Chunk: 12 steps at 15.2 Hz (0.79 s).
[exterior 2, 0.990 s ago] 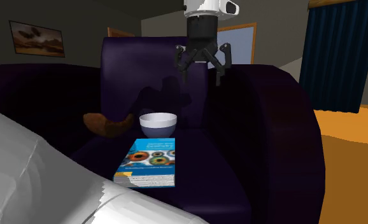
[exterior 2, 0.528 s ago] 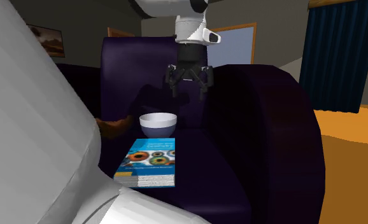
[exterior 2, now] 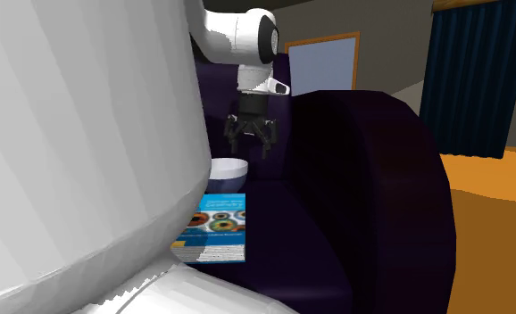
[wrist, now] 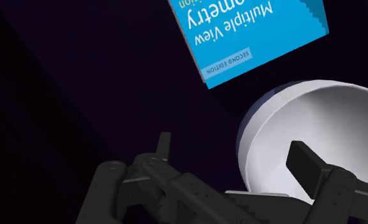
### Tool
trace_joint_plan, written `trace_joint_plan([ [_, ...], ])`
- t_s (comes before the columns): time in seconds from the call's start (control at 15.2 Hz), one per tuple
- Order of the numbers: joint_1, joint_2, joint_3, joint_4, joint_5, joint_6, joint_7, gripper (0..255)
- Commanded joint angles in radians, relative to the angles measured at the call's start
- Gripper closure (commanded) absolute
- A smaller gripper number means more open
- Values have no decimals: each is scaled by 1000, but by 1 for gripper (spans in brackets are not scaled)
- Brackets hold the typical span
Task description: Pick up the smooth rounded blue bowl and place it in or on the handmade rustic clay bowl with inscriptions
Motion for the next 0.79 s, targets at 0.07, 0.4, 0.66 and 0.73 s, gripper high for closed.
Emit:
trace_joint_plan([
  [0.07,11,112,29,61,-8,28,56,0],
  [0.4,20,161,40,42,-14,88,75,0],
  [0.66,23,173,44,7,-15,135,76,0],
  [0.73,23,173,44,7,-15,135,76,0],
])
